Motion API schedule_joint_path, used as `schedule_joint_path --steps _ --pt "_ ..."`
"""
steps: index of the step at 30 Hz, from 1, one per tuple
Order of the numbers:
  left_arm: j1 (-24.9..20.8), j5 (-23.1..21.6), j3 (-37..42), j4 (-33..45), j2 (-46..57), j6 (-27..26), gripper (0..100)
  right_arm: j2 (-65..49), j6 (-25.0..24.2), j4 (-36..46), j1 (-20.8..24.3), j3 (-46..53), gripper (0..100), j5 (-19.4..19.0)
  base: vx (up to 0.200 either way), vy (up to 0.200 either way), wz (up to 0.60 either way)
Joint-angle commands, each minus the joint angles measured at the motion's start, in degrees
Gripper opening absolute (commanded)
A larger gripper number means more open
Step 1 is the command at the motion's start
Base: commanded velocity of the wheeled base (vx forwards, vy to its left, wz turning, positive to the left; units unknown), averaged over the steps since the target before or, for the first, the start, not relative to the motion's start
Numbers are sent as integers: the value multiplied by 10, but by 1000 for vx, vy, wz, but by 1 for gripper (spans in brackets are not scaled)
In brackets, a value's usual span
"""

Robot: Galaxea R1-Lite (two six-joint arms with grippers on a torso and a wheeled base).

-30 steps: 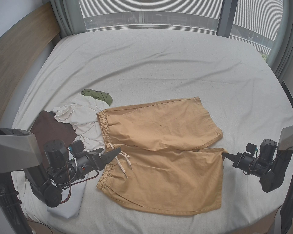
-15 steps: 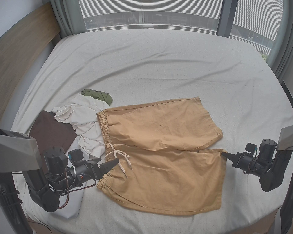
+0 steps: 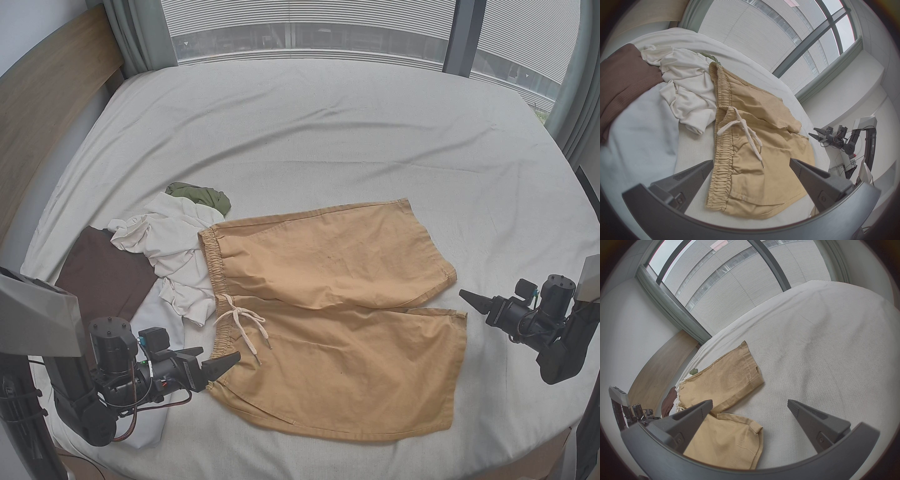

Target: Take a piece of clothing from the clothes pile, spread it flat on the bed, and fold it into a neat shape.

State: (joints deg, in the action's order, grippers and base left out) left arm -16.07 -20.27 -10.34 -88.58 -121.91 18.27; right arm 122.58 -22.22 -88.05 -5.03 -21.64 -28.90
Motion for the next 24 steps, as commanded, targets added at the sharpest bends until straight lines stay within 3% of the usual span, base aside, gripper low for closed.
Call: schedule_joint_path --steps 1,13,24 --pt "2 0 23 0 -9 -11 100 -16 0 0 6 5 100 0 0 0 0" --pt "0 0 93 1 -16 -26 100 -21 1 0 14 14 100 1 0 0 0" --pt "3 3 66 -1 -48 -39 100 -20 1 0 14 15 100 2 0 0 0"
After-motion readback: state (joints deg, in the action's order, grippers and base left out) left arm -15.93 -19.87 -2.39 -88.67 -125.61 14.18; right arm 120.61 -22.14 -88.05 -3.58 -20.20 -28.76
